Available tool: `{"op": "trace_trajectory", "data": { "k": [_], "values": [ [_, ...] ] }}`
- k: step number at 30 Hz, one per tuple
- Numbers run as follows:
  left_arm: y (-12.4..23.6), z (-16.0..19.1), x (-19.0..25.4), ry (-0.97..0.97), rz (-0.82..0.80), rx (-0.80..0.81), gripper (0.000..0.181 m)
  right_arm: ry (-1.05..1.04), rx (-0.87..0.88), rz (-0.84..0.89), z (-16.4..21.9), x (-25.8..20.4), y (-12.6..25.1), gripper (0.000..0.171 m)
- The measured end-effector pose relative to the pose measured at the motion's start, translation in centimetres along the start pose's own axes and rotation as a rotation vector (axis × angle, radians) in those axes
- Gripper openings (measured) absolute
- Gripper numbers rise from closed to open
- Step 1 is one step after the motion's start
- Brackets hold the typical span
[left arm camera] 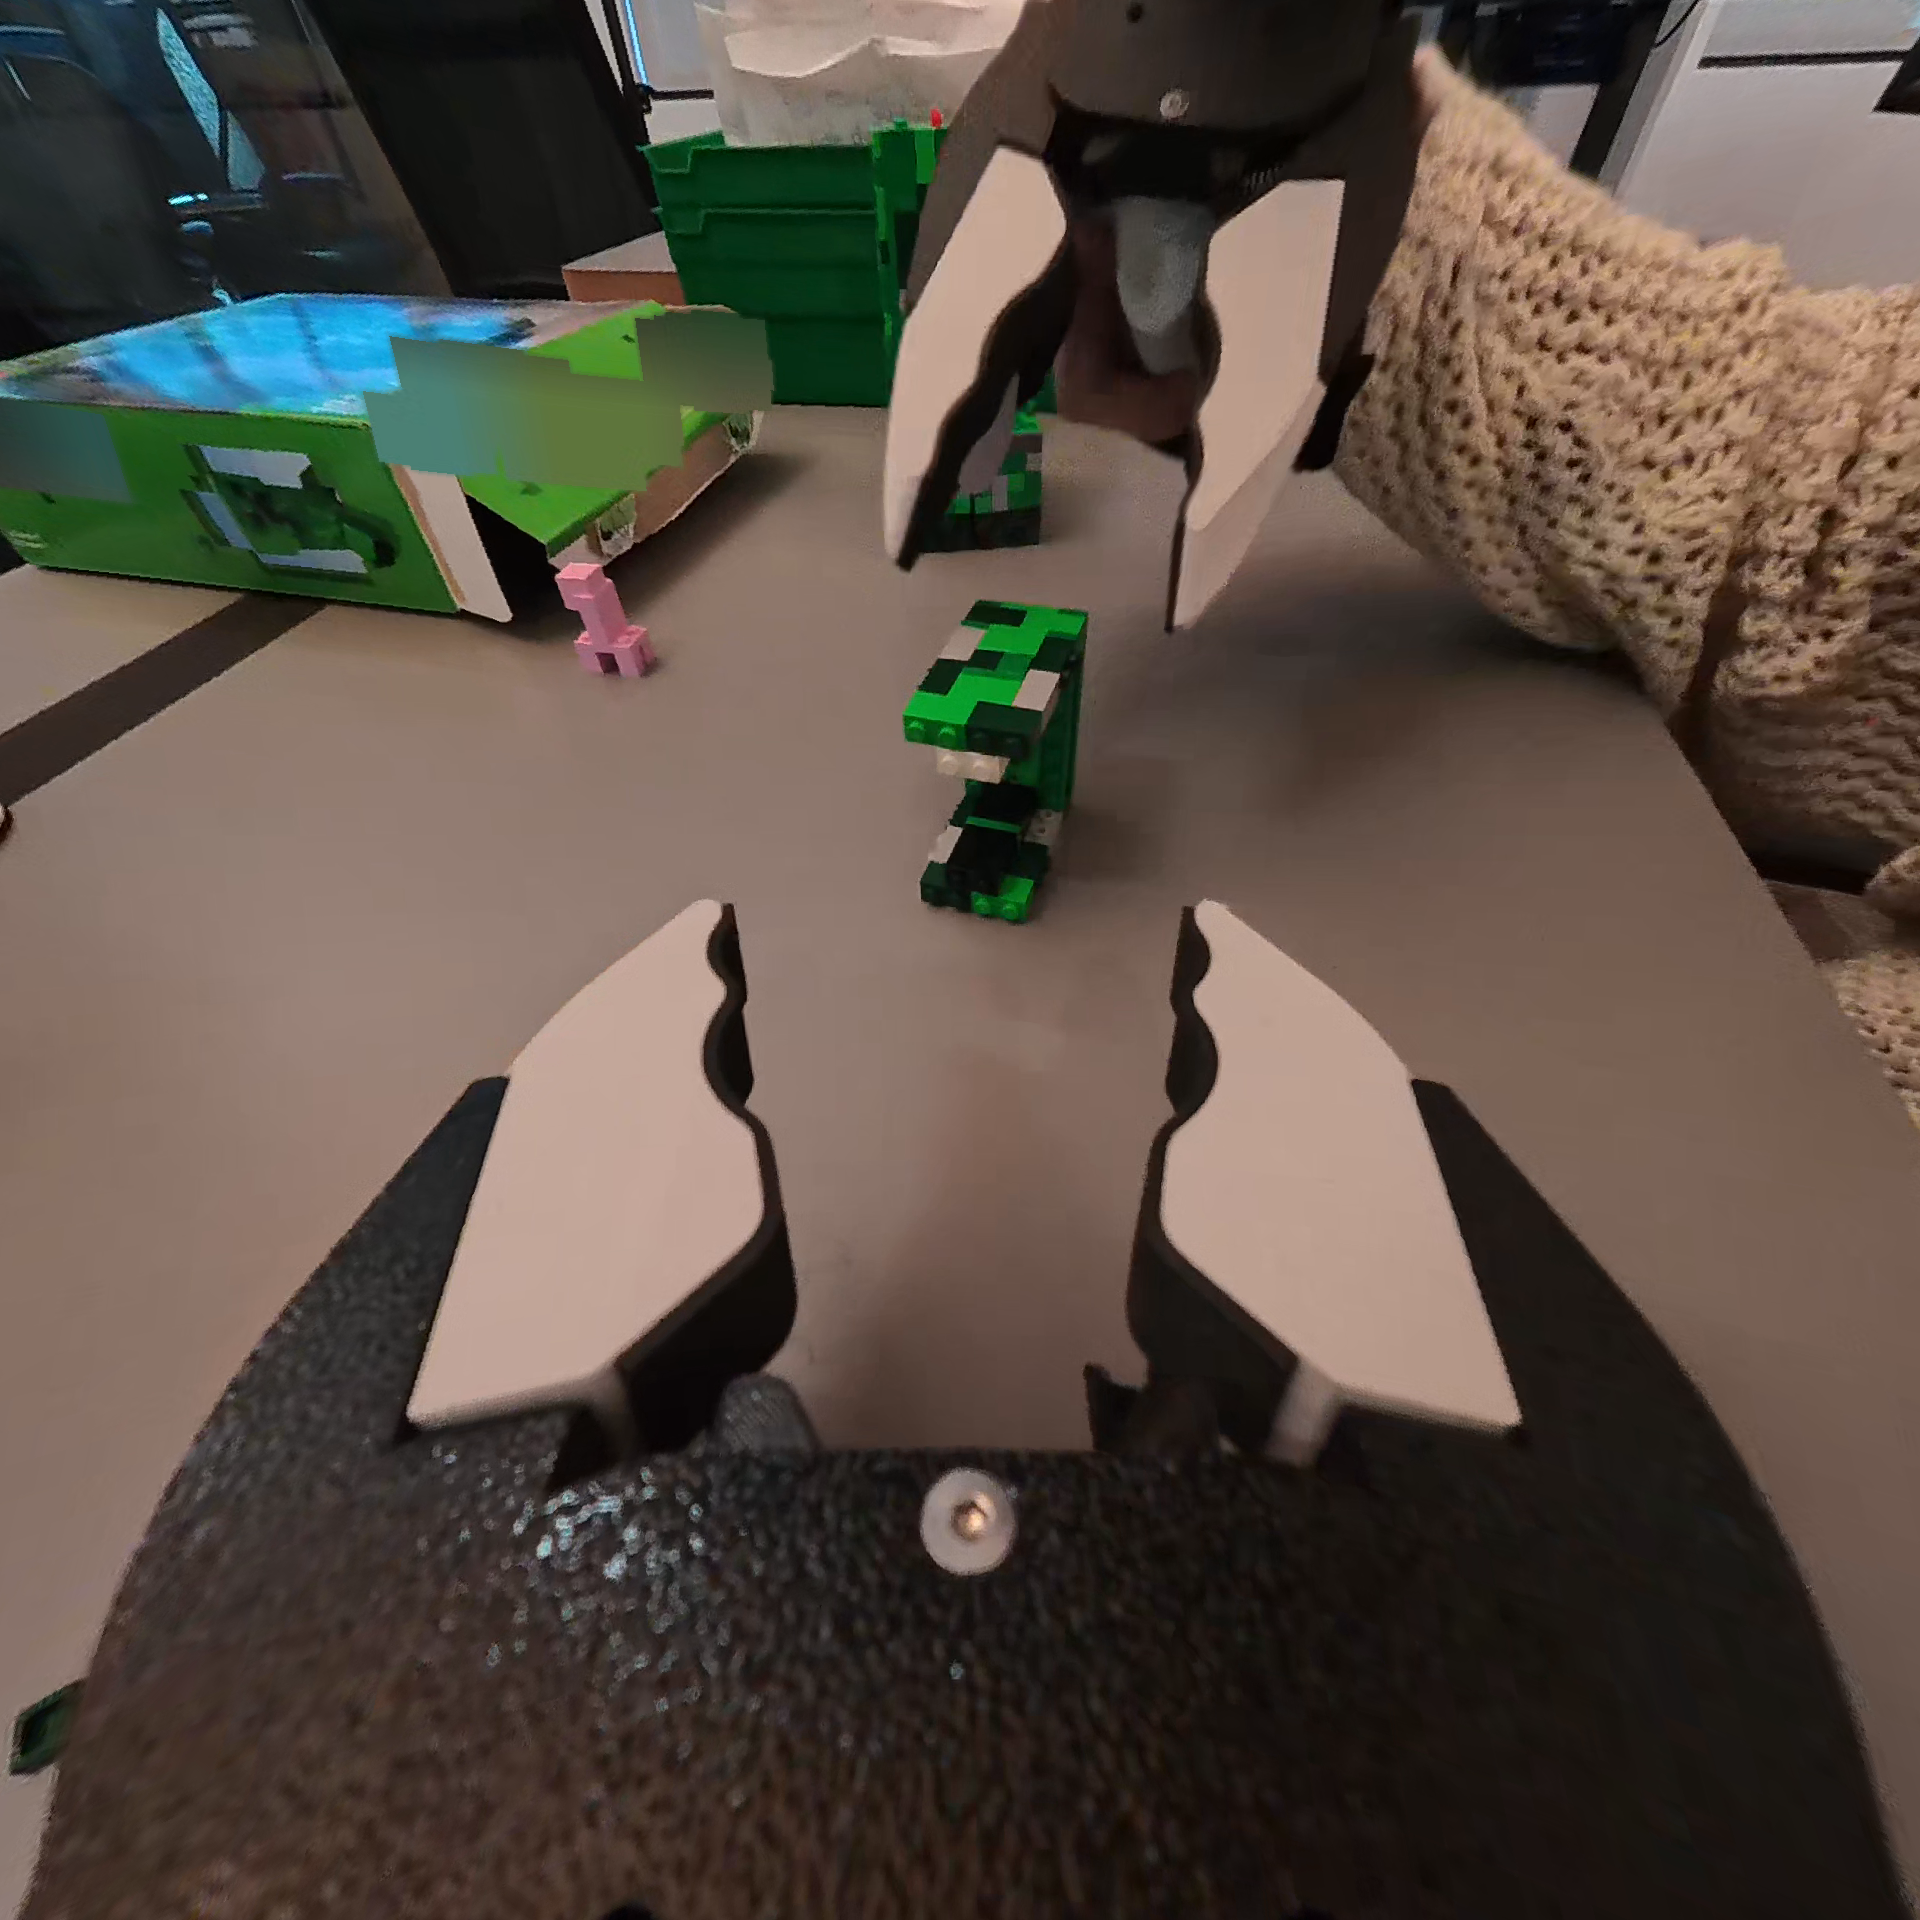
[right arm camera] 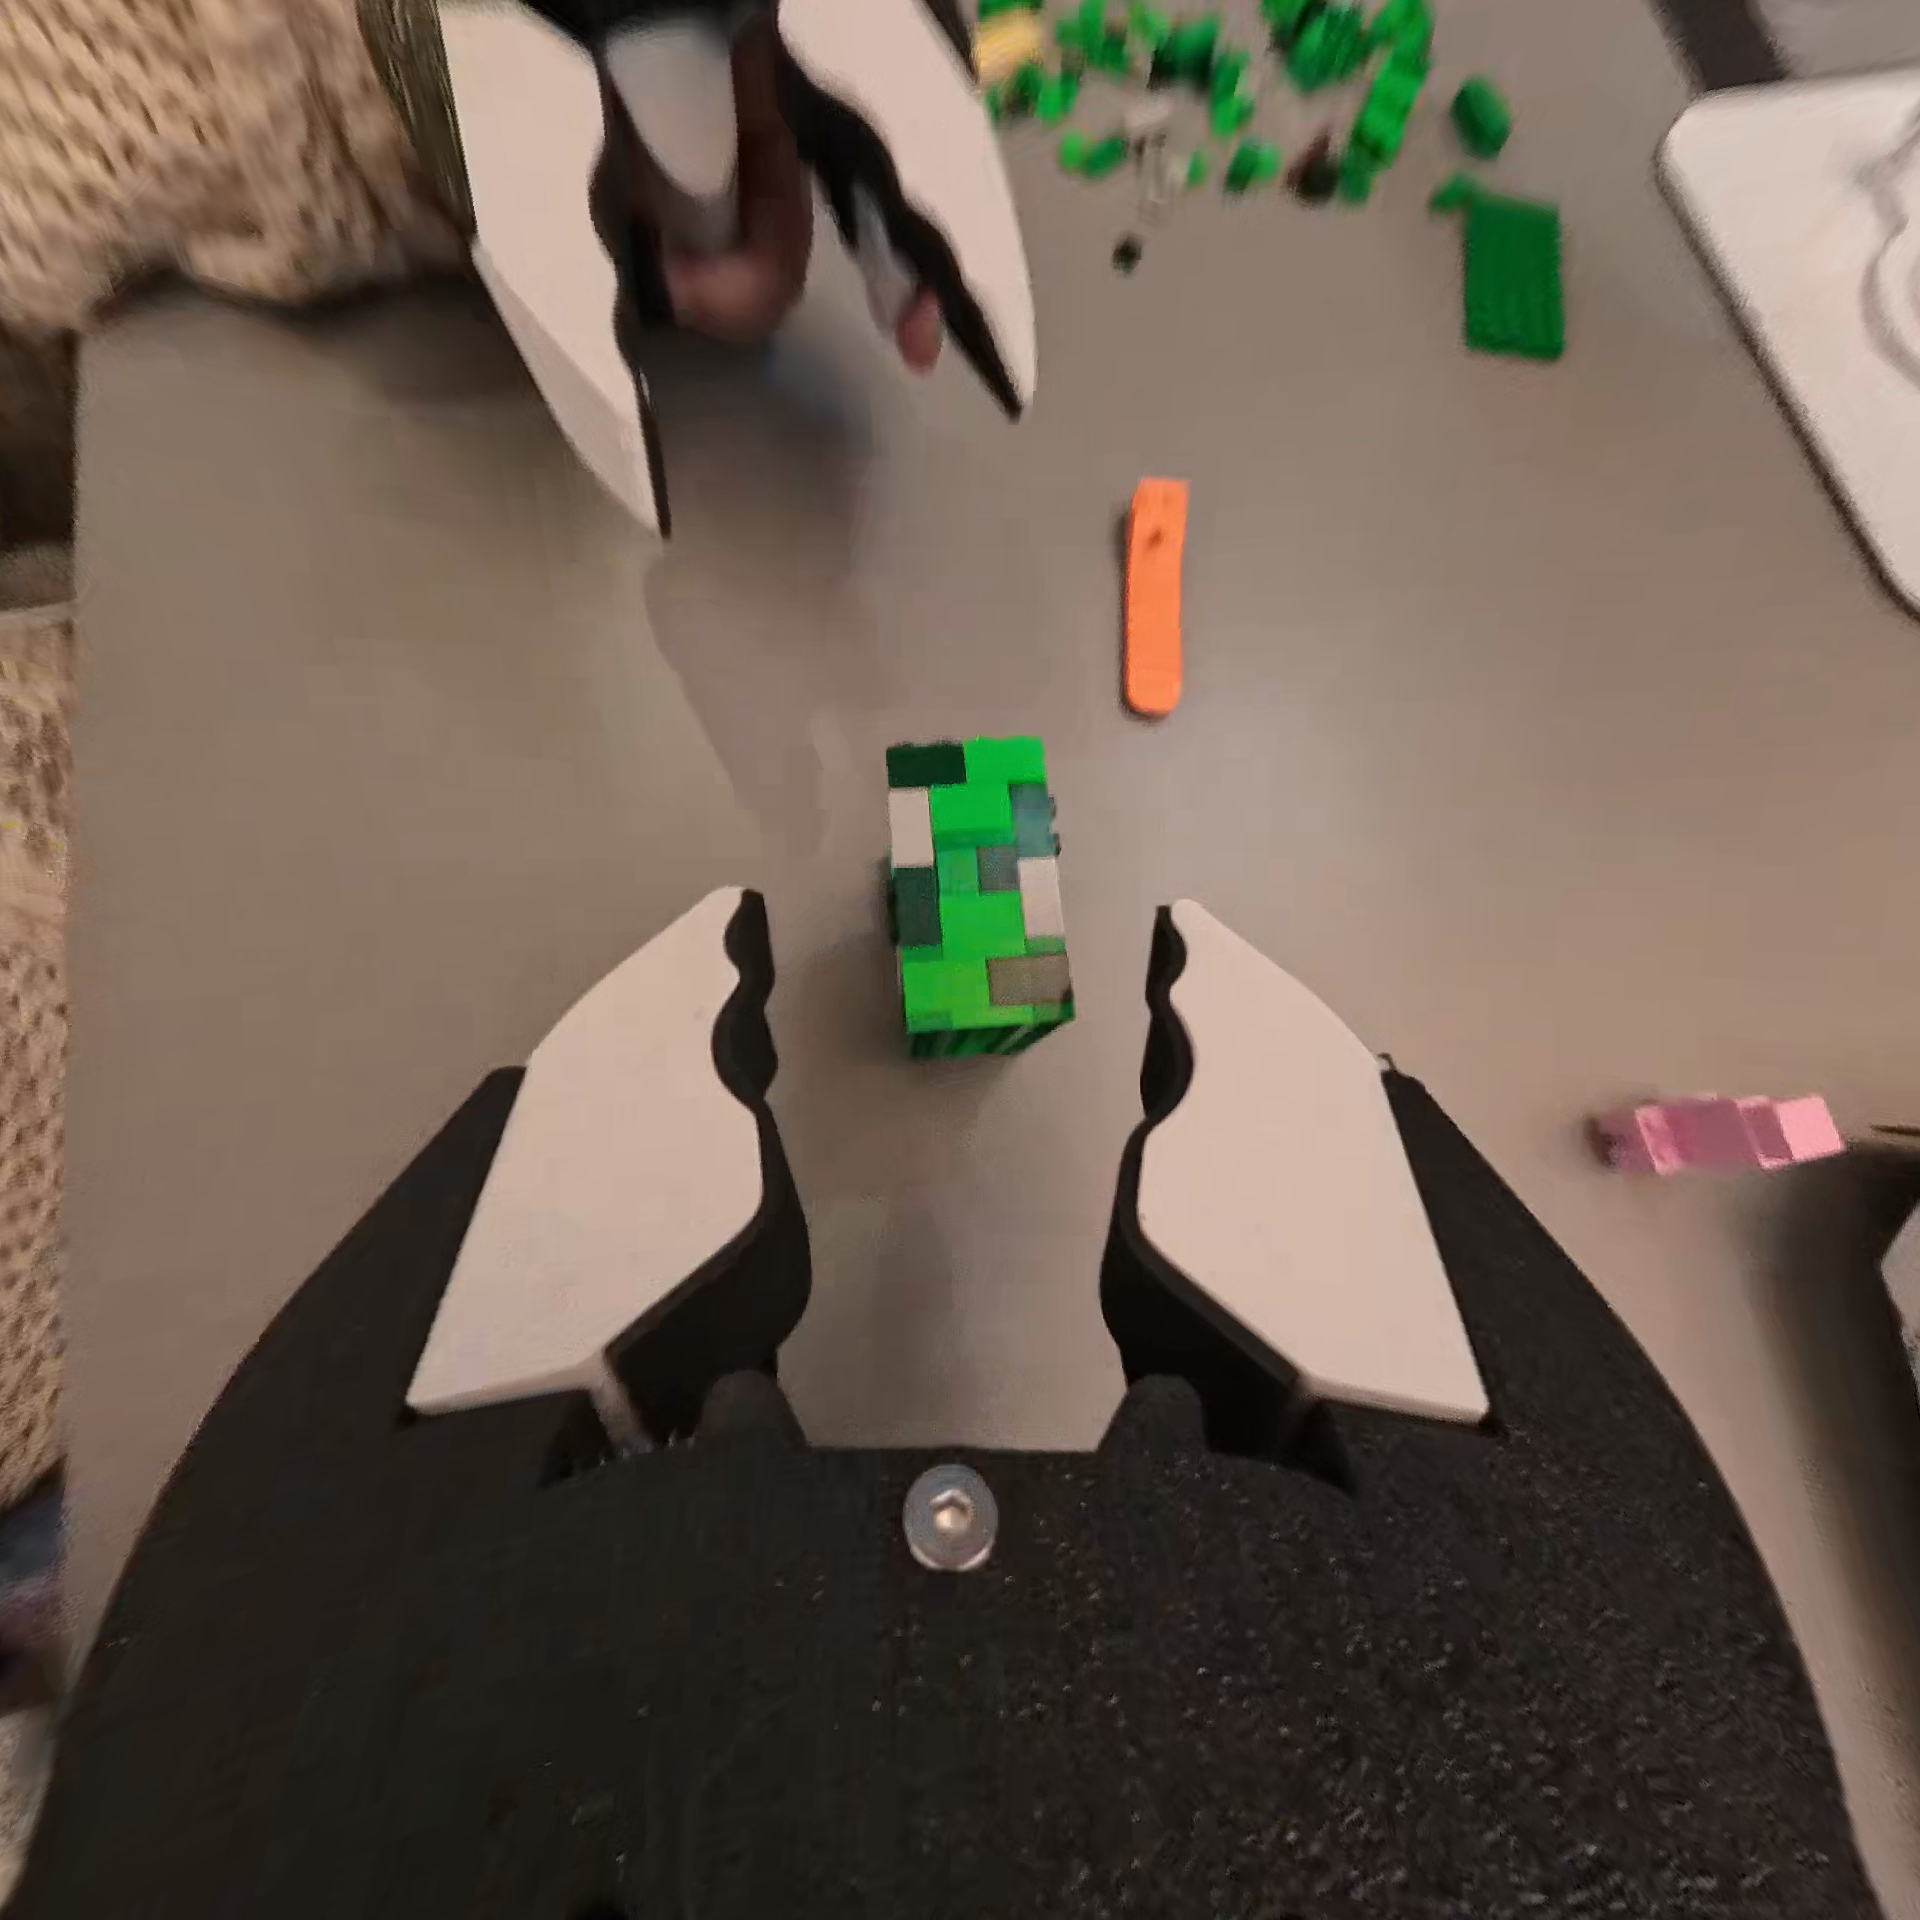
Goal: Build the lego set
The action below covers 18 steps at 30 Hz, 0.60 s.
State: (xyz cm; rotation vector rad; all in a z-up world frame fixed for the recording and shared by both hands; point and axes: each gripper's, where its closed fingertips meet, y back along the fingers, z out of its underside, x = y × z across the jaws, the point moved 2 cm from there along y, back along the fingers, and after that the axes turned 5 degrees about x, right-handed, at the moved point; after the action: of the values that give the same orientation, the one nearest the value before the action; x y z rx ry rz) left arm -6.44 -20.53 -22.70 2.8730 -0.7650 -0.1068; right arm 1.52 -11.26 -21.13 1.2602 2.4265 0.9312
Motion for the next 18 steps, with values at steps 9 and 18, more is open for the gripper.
{"op": "trace_trajectory", "data": {
  "k": [9, 18],
  "values": [
    [-0.4, 0.9, 0.2, -0.057, -0.007, -0.063, 0.078, 0.176, -0.463, -0.094, 1.3, -0.4, -1.6, 0.065],
    [-0.3, 1.0, 0.3, -0.08, -0.01, -0.084, 0.077, 0.135, -0.347, -0.199, 1.0, -0.3, -2.8, 0.038]
  ]
}}
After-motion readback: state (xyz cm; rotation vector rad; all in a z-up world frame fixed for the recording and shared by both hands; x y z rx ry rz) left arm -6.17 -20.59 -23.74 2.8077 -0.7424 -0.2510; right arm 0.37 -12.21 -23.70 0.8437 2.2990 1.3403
